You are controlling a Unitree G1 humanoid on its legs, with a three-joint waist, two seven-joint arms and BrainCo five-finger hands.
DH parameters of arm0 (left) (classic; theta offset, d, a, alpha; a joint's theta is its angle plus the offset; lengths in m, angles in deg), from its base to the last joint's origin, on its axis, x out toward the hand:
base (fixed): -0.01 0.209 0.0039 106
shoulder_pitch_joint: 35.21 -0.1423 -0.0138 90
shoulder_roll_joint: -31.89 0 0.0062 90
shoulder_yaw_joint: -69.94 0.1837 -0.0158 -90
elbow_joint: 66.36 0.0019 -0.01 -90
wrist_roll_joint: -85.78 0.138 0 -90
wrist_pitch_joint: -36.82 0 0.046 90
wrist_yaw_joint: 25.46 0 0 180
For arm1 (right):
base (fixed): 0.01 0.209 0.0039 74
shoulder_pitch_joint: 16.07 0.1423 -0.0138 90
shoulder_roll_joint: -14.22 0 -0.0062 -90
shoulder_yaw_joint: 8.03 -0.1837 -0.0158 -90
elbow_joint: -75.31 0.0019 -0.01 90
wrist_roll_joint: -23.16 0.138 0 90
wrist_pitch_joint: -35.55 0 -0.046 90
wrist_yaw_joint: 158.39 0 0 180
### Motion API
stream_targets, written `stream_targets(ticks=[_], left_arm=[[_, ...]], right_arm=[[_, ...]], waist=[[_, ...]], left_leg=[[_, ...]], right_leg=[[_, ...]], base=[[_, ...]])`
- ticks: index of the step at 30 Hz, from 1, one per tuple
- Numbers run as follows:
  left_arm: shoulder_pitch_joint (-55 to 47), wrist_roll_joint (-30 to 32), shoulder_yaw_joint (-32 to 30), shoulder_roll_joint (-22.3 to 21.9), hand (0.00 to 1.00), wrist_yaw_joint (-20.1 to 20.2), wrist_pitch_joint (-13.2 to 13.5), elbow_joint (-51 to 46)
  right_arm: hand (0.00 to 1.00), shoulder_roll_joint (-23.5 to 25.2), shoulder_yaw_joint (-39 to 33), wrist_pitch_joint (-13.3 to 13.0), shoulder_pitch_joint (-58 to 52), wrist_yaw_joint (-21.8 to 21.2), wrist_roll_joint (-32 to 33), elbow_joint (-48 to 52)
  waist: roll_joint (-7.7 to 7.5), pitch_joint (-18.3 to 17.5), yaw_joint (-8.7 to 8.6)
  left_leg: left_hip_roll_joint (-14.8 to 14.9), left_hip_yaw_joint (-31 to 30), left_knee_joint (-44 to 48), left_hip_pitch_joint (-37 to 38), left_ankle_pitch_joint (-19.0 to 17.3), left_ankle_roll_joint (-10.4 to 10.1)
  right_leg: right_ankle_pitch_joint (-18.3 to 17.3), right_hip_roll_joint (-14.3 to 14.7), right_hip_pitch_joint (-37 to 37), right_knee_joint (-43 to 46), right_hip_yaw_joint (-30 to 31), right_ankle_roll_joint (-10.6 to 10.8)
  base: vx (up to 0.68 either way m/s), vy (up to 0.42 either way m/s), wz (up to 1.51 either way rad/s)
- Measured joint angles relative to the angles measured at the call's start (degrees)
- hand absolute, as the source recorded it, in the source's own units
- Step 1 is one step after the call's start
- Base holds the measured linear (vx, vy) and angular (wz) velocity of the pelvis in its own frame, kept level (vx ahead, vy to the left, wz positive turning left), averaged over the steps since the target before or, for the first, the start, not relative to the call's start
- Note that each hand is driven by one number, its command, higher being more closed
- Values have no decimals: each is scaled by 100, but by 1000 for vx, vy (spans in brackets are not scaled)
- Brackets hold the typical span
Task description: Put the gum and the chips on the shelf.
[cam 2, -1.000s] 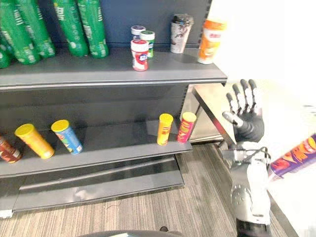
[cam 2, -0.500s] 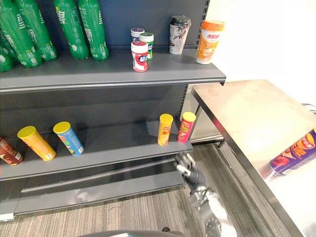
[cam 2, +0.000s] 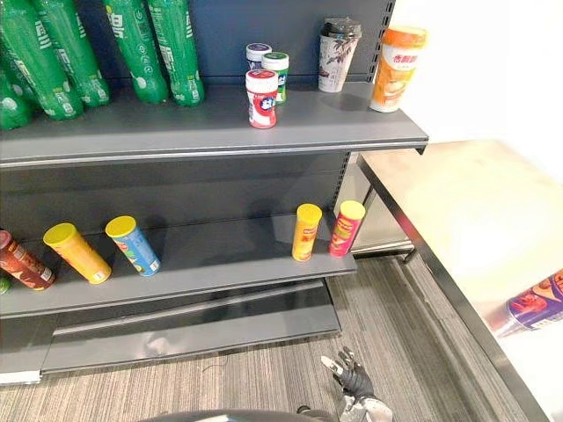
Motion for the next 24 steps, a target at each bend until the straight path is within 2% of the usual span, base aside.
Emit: stream_targets(ticks=[5,6,7,8,10,12,14,15,16,17,18,21,23,24], left_arm=[[42,-40,23,-16,0,-4,7,2],[68,-95,23,-13,0,-15,22,3],[109,-105,22,10,0,-14,27,5],[146,-115,21,12,0,-15,31,10],[365,-107,15,-46,0,-9,6,195],[456,-28,-77,-156,0,60,-61,245],[494,29,-217,-205,0,233,-77,218],[488,4,-316,-276,0,304,-132,192],[491,-2,-374,-259,0,338,-158,160],[508,-2,-375,-188,0,349,-201,158],[550,-4,-352,-166,0,342,-234,160],[591,-19,-240,-99,0,330,-237,162],[645,-33,-187,-70,0,324,-234,158],[676,-45,-166,-19,0,316,-233,151]], right_arm=[[0,48,-484,-238,46,263,-143,-924],[0,89,-728,-246,28,406,-140,-1138],[0,138,-884,-271,9,462,-135,-1215],[0,149,-962,-290,-7,486,-134,-1269],[0,232,-1409,-340,-116,615,-69,-1311],[0,321,-1844,-447,-242,681,129,-1316],[0,474,-1984,-518,-325,640,188,-1259],[0,539,-1980,-550,-285,555,250,-1195],[0,565,-1968,-548,-232,513,249,-1173],[0,598,-1941,-549,-179,426,240,-1180],[0,581,-1939,-556,-176,359,191,-1232],[0,584,-1869,-621,-124,299,-15,-1330],[0,589,-1772,-688,-105,258,-12,-1421],[0,579,-1685,-764,-57,186,-12,-1493]], waist=[[34,28,9],[-42,72,1],[-44,120,-16],[-109,193,-10],[25,392,-16],[207,510,-8],[248,536,-11],[360,576,39],[282,657,67],[208,738,107],[207,745,143],[216,741,131],[205,737,131],[126,731,130]], left_leg=[[-14,-120,9,39,-81,-24],[-39,-119,116,7,-163,49],[-32,-119,465,-87,-334,39],[-5,-114,766,-165,-478,33],[152,-100,1687,-428,-978,98],[350,208,2077,-554,-1180,174],[559,838,2046,-472,-1173,211],[743,1450,1963,-407,-1154,292],[770,1707,1945,-340,-1159,299],[856,2172,1921,-251,-1156,304],[995,2586,1904,-205,-1129,317],[1262,3292,1891,-166,-1003,292],[1324,3523,1899,-187,-931,284],[1315,3687,1913,-216,-866,243]], right_leg=[[-252,-51,6,257,-120,13],[-472,-119,-168,615,-118,34],[-585,-205,-236,866,-122,55],[-642,-251,-275,1017,-110,80],[-686,-307,-286,1296,-100,193],[-385,-248,-571,1642,-107,440],[205,-132,-785,1426,-376,454],[515,-78,-786,1128,-852,283],[423,-181,-867,1342,-1213,142],[177,-457,-994,1970,-1784,-192],[36,-682,-1028,2486,-2178,-385],[-31,-1174,-769,3106,-2559,-481],[-26,-1326,-425,2980,-2630,-480],[216,-1375,-10,2476,-2676,-364]], base=[[14,7,15],[36,12,11],[46,10,9],[46,-1,4],[16,21,-15],[-65,116,-69],[-126,191,-129],[-209,181,-158],[-287,181,-210],[-269,139,-202],[-189,83,-190],[-107,-14,-150],[-59,-127,-90],[-74,-212,-74]])
